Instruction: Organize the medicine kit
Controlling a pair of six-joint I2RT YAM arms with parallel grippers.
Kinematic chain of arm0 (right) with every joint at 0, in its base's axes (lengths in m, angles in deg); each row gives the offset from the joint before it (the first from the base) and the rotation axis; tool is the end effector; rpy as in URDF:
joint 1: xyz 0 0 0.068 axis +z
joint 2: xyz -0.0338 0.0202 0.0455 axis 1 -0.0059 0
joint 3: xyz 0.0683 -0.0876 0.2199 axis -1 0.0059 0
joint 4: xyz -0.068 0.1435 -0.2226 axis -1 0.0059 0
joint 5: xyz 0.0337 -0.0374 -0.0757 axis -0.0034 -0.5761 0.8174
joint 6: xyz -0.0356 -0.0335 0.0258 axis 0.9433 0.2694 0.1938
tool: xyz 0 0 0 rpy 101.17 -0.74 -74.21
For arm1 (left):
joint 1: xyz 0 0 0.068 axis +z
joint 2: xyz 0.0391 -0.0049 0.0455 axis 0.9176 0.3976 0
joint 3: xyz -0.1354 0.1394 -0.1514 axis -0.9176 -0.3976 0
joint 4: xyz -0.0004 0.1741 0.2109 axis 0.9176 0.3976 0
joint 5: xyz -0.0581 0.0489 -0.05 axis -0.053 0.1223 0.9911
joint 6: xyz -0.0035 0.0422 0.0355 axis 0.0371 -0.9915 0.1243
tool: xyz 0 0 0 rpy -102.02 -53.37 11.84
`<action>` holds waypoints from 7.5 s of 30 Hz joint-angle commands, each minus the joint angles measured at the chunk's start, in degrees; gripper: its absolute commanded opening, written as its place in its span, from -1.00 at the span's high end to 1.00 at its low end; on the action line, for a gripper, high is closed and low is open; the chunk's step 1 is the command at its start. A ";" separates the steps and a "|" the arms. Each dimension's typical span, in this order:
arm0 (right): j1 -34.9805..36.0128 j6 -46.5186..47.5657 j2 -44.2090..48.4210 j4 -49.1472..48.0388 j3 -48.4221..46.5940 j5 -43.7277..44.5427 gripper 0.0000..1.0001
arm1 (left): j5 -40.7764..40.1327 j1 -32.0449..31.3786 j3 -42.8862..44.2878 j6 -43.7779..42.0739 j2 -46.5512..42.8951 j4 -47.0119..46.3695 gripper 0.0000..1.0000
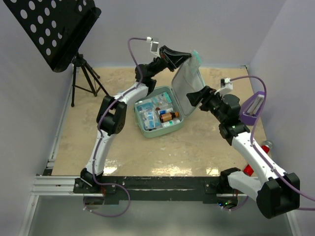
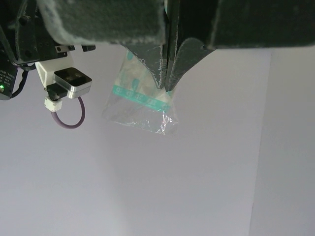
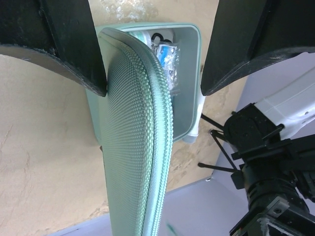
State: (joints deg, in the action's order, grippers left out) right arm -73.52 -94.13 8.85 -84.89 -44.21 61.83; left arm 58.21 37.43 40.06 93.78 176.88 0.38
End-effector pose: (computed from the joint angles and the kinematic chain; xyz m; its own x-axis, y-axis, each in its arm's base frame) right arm 0.2620 0.0816 0.2846 -0.3488 0.5394 -0.7664 -0.2544 0.7326 0.6314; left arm 0.4436 -0.2731 0.3104 -0.2063 -0.6328 -0.7463 0.9670 -0.0151 -0.2545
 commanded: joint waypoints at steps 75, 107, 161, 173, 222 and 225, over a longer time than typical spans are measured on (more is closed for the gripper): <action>11.99 6.81 -19.57 -2.74 -15.88 13.87 -0.80 | -31.84 5.68 -72.82 -15.17 -82.41 84.74 -0.93; 5.57 12.53 -74.54 2.81 -63.04 -9.06 -0.05 | -7.93 0.32 -94.19 -11.83 -73.28 60.74 0.39; 5.39 2.86 -22.94 -8.55 7.12 -2.56 -0.29 | -21.98 12.27 -42.09 -7.52 -28.62 62.57 0.49; 7.68 4.26 -13.72 0.32 5.63 7.19 -0.48 | -33.49 15.70 -37.15 -15.07 -34.76 76.89 -0.28; 23.06 -4.53 -13.81 27.75 -3.60 40.94 -0.17 | -24.62 4.71 -56.84 -12.18 -40.04 68.37 -0.04; 21.13 -4.17 -10.38 28.37 -2.02 40.42 -0.11 | -24.80 5.41 -57.11 -12.97 -40.22 68.81 -0.03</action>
State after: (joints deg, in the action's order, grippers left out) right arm -50.20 -99.34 -5.57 -58.12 -47.97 99.77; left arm 34.15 41.43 -15.65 83.57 135.92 67.79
